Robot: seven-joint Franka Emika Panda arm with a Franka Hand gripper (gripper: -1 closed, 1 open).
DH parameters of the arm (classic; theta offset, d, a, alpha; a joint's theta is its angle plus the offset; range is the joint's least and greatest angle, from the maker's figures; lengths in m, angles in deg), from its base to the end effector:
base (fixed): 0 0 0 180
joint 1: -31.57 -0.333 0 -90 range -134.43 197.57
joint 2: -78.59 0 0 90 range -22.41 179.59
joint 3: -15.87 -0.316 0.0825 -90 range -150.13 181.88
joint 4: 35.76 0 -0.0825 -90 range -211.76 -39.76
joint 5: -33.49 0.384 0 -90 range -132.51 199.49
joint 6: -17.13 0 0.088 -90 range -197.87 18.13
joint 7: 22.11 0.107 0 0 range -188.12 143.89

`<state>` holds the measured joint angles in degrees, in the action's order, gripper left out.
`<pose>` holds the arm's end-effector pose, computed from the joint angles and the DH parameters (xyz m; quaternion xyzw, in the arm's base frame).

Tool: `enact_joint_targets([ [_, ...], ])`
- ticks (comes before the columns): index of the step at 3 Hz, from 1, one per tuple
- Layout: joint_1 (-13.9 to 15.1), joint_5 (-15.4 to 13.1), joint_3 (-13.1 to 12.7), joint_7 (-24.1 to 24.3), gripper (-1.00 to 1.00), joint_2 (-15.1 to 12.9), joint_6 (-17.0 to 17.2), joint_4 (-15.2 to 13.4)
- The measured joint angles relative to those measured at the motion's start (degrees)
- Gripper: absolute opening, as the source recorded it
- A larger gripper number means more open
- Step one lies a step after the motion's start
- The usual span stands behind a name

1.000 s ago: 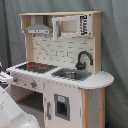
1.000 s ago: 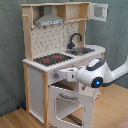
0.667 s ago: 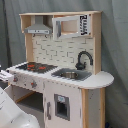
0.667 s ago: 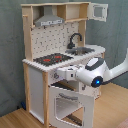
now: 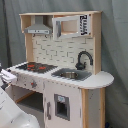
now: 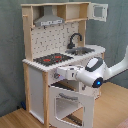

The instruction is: Play with the kitchen

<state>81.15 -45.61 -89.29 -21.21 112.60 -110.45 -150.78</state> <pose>0.3095 0.5200 0.4014 0.3450 0.6082 0.2737 0.6604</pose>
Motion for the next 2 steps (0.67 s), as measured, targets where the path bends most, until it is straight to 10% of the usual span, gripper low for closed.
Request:
enact_joint_targets([
  [2,-0.16,-6.91,1.54,10.09,1.0,-0.13,-0.65,-4.77],
])
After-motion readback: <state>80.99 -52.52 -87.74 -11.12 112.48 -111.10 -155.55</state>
